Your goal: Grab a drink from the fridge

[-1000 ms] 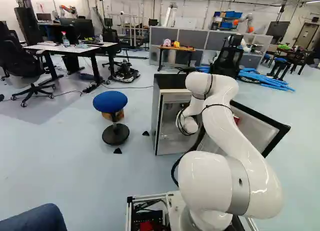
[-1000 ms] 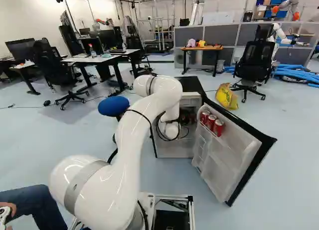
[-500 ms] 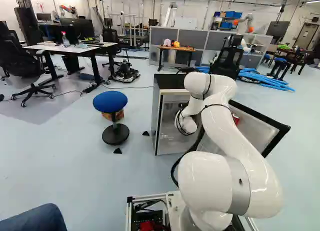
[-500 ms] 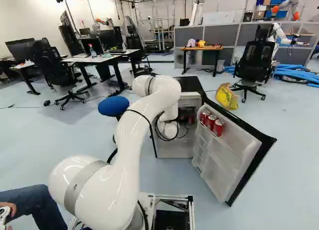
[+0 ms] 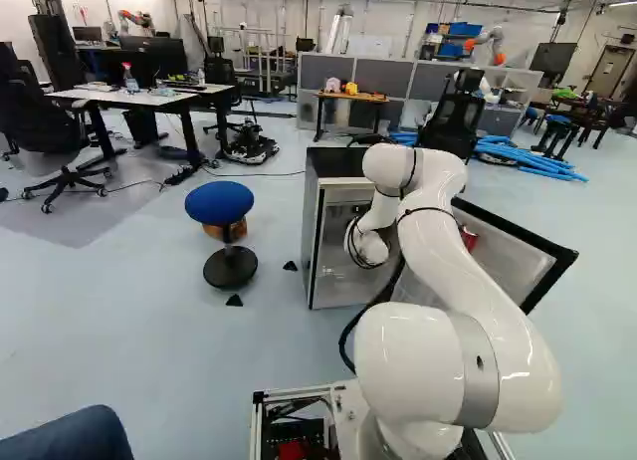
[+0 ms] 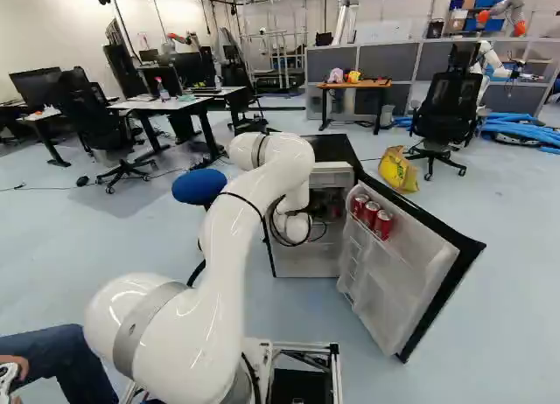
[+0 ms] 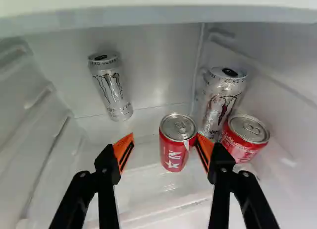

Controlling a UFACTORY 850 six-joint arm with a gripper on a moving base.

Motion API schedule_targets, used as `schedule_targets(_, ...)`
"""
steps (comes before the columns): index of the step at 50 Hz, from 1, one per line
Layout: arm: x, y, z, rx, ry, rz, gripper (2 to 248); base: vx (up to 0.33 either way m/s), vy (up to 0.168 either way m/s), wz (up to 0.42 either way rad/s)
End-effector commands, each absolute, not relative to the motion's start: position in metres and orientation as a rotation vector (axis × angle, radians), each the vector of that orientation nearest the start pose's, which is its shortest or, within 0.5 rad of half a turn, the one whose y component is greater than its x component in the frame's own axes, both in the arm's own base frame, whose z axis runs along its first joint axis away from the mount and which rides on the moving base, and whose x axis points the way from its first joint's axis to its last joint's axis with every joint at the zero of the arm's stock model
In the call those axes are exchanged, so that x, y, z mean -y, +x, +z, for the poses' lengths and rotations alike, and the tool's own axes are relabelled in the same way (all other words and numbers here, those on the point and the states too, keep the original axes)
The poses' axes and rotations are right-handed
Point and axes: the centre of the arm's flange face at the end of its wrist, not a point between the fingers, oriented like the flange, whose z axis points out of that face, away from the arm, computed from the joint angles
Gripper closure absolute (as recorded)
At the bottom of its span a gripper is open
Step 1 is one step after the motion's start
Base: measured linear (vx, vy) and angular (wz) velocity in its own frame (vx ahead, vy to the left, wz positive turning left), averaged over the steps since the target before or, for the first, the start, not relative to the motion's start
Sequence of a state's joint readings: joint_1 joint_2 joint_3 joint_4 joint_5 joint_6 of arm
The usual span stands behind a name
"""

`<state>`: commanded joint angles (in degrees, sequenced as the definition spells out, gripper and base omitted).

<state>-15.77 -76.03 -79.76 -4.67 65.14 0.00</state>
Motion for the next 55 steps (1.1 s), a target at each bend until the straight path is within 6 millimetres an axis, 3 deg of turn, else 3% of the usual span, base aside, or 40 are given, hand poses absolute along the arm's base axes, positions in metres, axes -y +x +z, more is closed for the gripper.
schedule_targets(23, 0.1675, 0.6197, 0.0095, -0.254, -2.674, -1.840, 71, 0.000, 0.000, 0.000)
schedule_targets(24, 0.1675, 0.6197, 0.0095, -0.254, -2.674, -1.840, 104, 0.000, 0.000, 0.000)
schedule_targets(28, 0.1675, 0.6197, 0.0095, -0.254, -2.674, -1.840, 104, 0.000, 0.000, 0.000)
schedule_targets(29, 0.1675, 0.6197, 0.0095, -0.254, -2.674, -1.840, 142, 0.000, 0.000, 0.000)
schedule_targets(33, 0.1675, 0.6197, 0.0095, -0.254, -2.674, -1.840, 142, 0.000, 0.000, 0.000)
schedule_targets(34, 0.1675, 0.6197, 0.0095, -0.254, -2.674, -1.840, 159, 0.000, 0.000, 0.000)
schedule_targets(55, 0.1669, 0.6178, 0.0102, -0.254, -2.677, -1.835, 159, 0.000, 0.000, 0.000)
